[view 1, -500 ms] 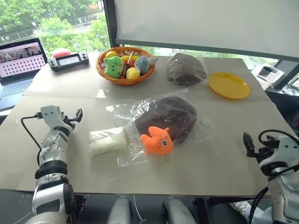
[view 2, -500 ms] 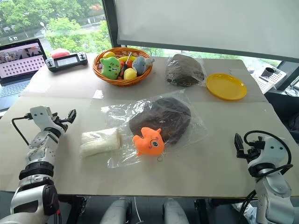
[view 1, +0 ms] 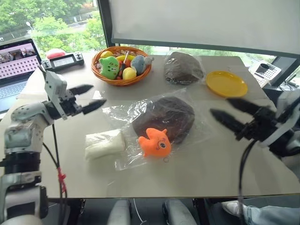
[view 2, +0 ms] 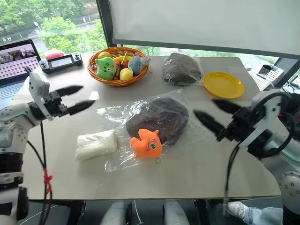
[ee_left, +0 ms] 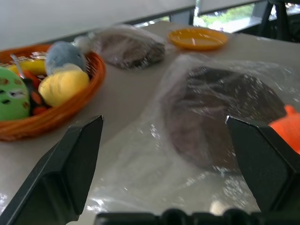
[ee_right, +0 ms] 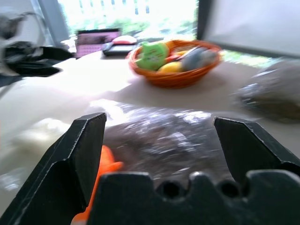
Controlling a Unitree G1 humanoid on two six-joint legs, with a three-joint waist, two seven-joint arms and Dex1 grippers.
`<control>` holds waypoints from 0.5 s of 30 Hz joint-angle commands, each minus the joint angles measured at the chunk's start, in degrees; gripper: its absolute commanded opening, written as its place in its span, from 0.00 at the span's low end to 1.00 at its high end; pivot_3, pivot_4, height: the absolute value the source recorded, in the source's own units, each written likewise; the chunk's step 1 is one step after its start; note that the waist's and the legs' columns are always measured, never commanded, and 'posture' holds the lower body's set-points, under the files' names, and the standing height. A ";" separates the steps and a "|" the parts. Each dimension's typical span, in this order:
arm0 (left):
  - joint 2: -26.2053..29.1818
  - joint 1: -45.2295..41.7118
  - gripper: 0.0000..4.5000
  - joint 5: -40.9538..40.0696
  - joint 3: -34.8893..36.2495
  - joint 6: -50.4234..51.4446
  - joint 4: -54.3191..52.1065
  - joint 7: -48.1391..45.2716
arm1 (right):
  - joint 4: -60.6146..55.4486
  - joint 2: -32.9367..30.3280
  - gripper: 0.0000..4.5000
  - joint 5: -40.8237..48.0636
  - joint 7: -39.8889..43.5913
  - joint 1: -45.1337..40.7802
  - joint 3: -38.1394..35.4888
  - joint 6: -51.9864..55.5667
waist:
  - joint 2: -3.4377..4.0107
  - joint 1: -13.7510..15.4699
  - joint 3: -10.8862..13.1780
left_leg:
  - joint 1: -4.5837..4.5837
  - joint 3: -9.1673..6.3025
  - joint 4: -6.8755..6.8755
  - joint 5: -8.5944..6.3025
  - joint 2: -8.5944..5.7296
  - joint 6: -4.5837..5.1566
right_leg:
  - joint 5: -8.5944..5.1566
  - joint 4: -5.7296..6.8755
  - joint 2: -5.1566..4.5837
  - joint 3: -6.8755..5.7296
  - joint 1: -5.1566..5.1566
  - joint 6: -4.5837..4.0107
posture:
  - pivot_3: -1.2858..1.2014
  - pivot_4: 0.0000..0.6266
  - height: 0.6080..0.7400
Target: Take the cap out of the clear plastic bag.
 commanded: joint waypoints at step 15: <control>6.75 10.06 1.00 4.06 -1.36 -0.55 -10.44 -3.27 | -11.12 -1.43 0.97 -20.79 8.06 0.17 20.64 -9.41 | -0.16 0.83 0.10 | -0.23 -0.01 0.25 0.03 0.04 0.01 | -0.23 0.10 0.02 0.00 -0.27 0.39 | 0.52 0.24 1.00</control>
